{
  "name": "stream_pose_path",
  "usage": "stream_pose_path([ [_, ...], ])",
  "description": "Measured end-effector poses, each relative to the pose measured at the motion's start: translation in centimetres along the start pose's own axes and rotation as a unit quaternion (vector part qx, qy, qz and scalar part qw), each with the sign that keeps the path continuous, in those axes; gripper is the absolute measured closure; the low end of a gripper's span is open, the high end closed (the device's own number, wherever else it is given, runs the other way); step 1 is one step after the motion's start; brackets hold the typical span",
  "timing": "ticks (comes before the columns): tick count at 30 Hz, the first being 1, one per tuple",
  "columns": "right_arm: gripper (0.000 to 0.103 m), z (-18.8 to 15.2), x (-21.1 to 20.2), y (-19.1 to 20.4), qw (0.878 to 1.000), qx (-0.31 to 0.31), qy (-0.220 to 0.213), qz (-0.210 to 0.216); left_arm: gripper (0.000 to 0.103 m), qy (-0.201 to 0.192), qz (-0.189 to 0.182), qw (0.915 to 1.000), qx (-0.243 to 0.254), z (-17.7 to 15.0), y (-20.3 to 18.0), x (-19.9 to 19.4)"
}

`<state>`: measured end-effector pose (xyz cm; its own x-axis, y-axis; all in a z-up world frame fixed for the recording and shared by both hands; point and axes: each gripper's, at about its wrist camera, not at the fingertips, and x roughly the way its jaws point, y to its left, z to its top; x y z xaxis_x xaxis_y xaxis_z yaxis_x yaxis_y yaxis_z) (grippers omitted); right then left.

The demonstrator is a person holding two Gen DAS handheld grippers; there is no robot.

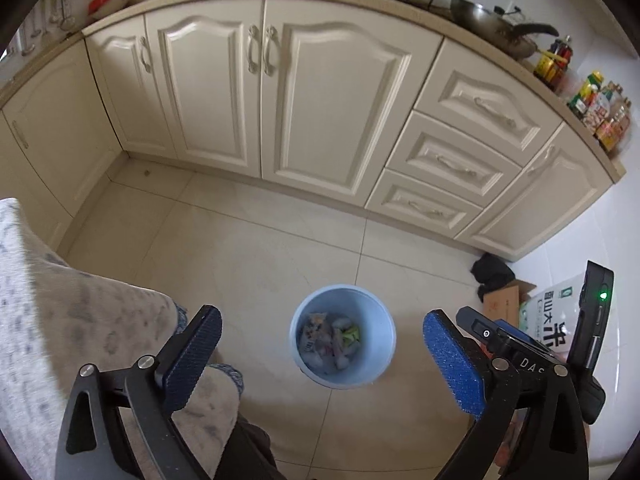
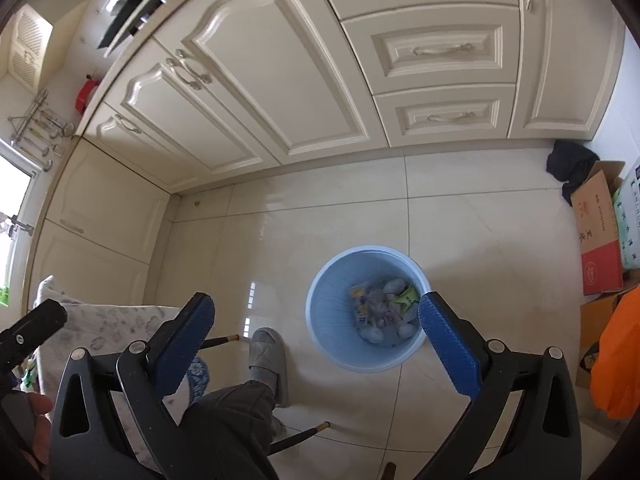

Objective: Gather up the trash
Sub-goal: 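Open both tools to drop the chip bag and nut bar into the bin, then return both tools to the table above the remaining trash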

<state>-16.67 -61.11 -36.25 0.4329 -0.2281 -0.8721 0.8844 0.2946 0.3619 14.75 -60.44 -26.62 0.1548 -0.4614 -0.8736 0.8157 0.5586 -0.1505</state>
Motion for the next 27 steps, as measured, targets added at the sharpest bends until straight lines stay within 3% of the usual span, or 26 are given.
stream_pose_path([
  [6,0.0,-0.5,-3.7,4.0,0.999,-0.033,-0.026,0.012,0.002,-0.05,0.001,0.9988,-0.002,-4.2,1.1,-8.3],
  [10,0.0,-1.1,-6.8,7.7,0.996,-0.063,-0.05,0.028,0.001,-0.093,-0.001,0.9956,-0.01,-7.7,4.0,-16.0],
  [15,0.0,-2.3,-10.4,13.1,0.99,-0.1,-0.081,0.057,0.001,-0.151,0.007,0.9882,-0.026,-12.4,7.4,-24.9],
  [27,0.0,-6.3,-15.0,26.1,0.965,-0.206,-0.1,0.131,0.001,-0.233,0.055,0.9674,-0.083,-23.1,14.6,-38.8],
])
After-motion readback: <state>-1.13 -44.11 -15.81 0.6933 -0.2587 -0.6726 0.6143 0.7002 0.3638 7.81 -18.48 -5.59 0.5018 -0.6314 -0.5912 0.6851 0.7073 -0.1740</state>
